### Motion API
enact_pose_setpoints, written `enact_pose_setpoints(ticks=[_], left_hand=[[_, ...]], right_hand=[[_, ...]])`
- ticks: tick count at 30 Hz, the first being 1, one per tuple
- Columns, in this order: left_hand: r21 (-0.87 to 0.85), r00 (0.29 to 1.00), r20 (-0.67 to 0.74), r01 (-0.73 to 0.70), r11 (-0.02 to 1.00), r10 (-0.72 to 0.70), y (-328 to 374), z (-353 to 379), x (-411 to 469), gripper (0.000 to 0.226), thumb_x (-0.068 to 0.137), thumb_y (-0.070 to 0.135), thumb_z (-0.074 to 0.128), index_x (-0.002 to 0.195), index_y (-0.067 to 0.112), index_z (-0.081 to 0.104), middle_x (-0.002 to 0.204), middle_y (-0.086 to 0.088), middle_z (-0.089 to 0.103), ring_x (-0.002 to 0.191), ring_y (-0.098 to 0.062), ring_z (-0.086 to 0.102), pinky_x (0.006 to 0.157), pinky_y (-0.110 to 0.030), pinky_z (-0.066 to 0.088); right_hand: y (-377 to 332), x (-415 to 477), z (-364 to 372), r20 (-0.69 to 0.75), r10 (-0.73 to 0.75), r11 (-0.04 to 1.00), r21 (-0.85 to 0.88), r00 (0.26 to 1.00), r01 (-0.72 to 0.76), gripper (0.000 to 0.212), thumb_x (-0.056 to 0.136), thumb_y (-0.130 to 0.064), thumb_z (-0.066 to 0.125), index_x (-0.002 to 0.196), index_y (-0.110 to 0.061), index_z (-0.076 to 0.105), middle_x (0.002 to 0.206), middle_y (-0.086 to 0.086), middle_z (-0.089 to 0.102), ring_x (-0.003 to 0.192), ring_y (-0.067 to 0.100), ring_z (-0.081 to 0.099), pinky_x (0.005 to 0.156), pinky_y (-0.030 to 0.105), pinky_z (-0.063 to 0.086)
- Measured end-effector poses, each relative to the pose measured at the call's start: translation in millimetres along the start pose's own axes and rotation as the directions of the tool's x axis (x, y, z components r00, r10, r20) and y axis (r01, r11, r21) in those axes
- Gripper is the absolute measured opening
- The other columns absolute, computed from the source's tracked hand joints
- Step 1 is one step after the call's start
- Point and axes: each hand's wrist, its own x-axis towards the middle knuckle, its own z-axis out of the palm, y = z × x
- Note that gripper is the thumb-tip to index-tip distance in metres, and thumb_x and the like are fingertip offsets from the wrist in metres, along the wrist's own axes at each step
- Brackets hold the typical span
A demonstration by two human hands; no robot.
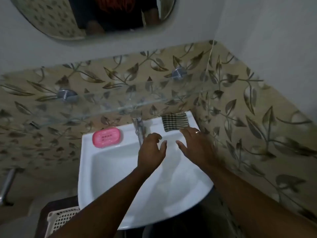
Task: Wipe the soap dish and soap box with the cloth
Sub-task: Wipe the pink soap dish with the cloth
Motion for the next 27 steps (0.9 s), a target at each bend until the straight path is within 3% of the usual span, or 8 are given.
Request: enact_pose_setpoints(ticks=[4,9,11,14,17,20,23,27], left_hand=[[-0.12,0.959,0.004,0.282,0.952,-0.284,-2.9,29.4,37.0,0.033,0.093,0.035,0.06,0.11,0.006,0.064,0.106,-0.006,0.069,0.091,-0.014,0.061,0.074,-0.021,0.038],[-0.207,0.871,0.046,0.488,0.848,-0.49,-15.2,65.1,80.7,0.041,0.091,0.039,0.059,0.113,0.005,0.067,0.114,-0.008,0.07,0.103,-0.024,0.065,0.088,-0.029,0.05],[-0.224,0.849,0.086,0.527,0.82,-0.522,-16.1,77.0,95.5,0.036,0.092,0.037,0.057,0.097,0.003,0.069,0.096,-0.006,0.07,0.093,-0.025,0.066,0.073,-0.029,0.05],[-0.212,0.828,0.104,0.559,0.801,-0.55,-8.3,88.1,107.3,0.04,0.095,0.035,0.053,0.064,0.009,0.055,0.064,0.0,0.054,0.066,-0.019,0.055,0.049,-0.024,0.03],[-0.295,0.738,0.124,0.666,0.686,-0.663,1.3,94.7,116.7,0.034,0.092,0.036,0.06,0.079,0.005,0.067,0.072,-0.002,0.062,0.066,-0.017,0.056,0.055,-0.025,0.039],[-0.439,0.655,0.187,0.723,0.534,-0.732,8.7,95.1,119.9,0.025,0.082,0.028,0.071,0.087,0.004,0.071,0.086,-0.009,0.072,0.077,-0.024,0.067,0.074,-0.035,0.059],[-0.478,0.64,0.254,0.735,0.481,-0.725,16.6,88.5,117.8,0.022,0.082,0.031,0.069,0.085,0.009,0.067,0.086,-0.007,0.069,0.081,-0.023,0.066,0.081,-0.037,0.059],[-0.504,0.642,0.301,0.735,0.455,-0.705,30.2,70.3,102.7,0.024,0.084,0.034,0.065,0.087,0.01,0.066,0.093,-0.009,0.072,0.086,-0.024,0.068,0.078,-0.035,0.058]], right_hand=[[16.0,15.2,31.5,0.088,0.07,0.997,0.025,0.994,-0.072,0.045,0.088,-0.039,0.064,0.122,-0.01,0.061,0.118,0.008,0.067,0.108,0.027,0.062,0.092,0.037,0.051],[28.9,35.3,63.7,0.086,0.089,0.996,0.006,0.992,-0.09,0.046,0.086,-0.039,0.067,0.121,-0.01,0.062,0.118,0.009,0.067,0.109,0.025,0.063,0.092,0.034,0.05],[33.0,41.6,74.8,0.088,0.087,0.996,0.018,0.992,-0.089,0.047,0.085,-0.038,0.069,0.121,-0.009,0.062,0.119,0.01,0.067,0.11,0.025,0.063,0.092,0.034,0.051],[35.7,45.9,87.0,0.072,0.068,0.997,0.02,0.995,-0.07,0.049,0.083,-0.037,0.071,0.121,-0.008,0.062,0.119,0.01,0.067,0.109,0.026,0.064,0.09,0.034,0.052],[36.8,47.0,93.6,0.1,0.075,0.997,0.021,0.992,-0.077,0.053,0.08,-0.036,0.075,0.123,-0.008,0.062,0.121,0.009,0.067,0.109,0.025,0.065,0.089,0.033,0.053],[38.1,45.1,97.6,0.188,0.084,0.994,0.048,0.979,-0.094,0.059,0.083,-0.037,0.072,0.132,-0.011,0.056,0.131,0.008,0.062,0.117,0.025,0.061,0.095,0.034,0.049],[40.0,45.1,94.7,0.21,0.1,0.989,0.084,0.973,-0.12,0.062,0.084,-0.038,0.07,0.137,-0.013,0.051,0.135,0.007,0.058,0.121,0.025,0.057,0.098,0.036,0.048],[34.3,41.8,76.2,0.204,0.141,0.969,0.174,0.969,-0.178,0.063,0.082,-0.04,0.07,0.137,-0.016,0.049,0.134,0.004,0.058,0.122,0.023,0.055,0.101,0.039,0.048]])
